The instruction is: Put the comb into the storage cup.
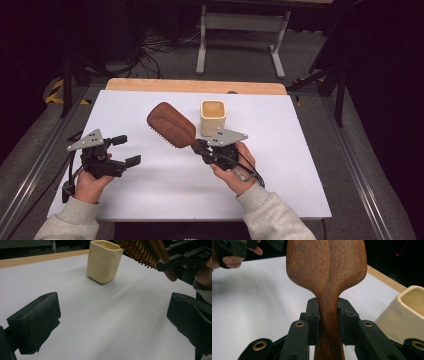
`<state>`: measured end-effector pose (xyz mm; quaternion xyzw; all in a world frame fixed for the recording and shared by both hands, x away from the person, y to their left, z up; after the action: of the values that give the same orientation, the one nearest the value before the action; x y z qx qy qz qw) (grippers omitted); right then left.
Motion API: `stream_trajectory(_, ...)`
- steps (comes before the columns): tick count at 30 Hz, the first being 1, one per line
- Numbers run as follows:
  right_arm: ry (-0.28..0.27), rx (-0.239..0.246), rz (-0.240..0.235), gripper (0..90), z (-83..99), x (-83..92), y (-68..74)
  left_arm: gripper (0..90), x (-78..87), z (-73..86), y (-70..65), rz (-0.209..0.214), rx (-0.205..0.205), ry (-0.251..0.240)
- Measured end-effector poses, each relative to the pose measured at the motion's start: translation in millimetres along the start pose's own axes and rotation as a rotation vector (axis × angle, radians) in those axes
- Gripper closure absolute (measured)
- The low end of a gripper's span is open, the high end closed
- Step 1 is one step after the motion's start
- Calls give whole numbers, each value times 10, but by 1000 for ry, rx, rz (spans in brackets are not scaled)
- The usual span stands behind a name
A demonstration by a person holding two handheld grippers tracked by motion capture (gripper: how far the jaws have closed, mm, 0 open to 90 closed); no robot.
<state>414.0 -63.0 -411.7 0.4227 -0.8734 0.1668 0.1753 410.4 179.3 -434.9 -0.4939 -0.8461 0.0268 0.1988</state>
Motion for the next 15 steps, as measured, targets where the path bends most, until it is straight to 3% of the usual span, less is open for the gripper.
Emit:
stream_trajectory(7,-62,-14,30,726,73,191,-89,1,-259,-190,-129,42,-5,15)
stream_trajectory(15,-89,-20,65,726,184,314,-149,1,-526,-394,-292,74,-24,8)
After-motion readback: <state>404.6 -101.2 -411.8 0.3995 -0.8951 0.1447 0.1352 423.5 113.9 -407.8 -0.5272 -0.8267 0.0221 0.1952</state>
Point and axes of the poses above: each handheld gripper's, and its own axes: x roughly backward along the jaws, z roughly out of its underside, y roughly to its left, the point moved 8 cm from there along -x, roughly forward along the jaws, and after that the axes turned 3 degrees about z, right-handed, at the moved point
